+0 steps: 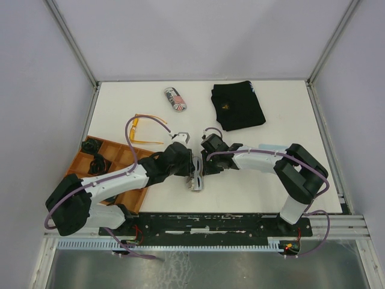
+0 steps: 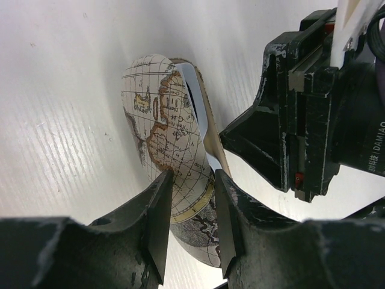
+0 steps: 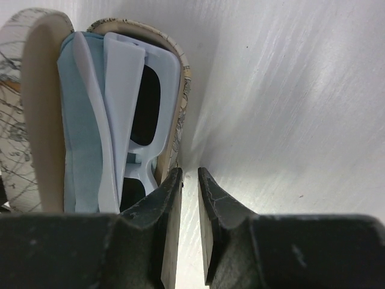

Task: Organize the sunglasses
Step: Close the sunglasses case at the center of the board.

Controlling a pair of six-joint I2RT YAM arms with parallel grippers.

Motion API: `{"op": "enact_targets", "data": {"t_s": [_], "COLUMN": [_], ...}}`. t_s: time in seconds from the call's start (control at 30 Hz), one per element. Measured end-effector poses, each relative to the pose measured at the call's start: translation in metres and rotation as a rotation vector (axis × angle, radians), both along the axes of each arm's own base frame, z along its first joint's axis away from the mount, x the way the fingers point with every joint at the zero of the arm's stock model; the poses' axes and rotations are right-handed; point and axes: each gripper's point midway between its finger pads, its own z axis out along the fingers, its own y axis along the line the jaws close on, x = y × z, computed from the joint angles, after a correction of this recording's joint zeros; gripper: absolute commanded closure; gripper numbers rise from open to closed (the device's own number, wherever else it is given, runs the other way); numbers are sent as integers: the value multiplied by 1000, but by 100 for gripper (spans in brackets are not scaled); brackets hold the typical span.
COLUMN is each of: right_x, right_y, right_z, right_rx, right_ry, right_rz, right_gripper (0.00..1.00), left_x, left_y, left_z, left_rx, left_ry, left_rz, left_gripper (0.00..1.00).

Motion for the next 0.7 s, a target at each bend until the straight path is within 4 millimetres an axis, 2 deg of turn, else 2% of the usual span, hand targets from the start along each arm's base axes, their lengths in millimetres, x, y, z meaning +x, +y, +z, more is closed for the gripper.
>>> {"op": "enact_targets", "data": {"t_s": [0.47, 0.6, 0.7], "right_x": [1, 4, 5], "right_y": [0, 6, 5], "right_z": [0, 3, 2], "right_rx": [3, 32, 29], "right_ry": [2, -11, -14], "right_rz": [-6, -9, -17], "right_gripper": [73, 71, 69], "left_x": [2, -5, -6], "left_y": [-17, -18, -19], "left_z": [-5, -20, -21], "left_rx": [-18, 7, 8], "left_ry": [-14, 24, 27], "left_rz": [-28, -48, -51], "left_gripper": [59, 59, 59]}}
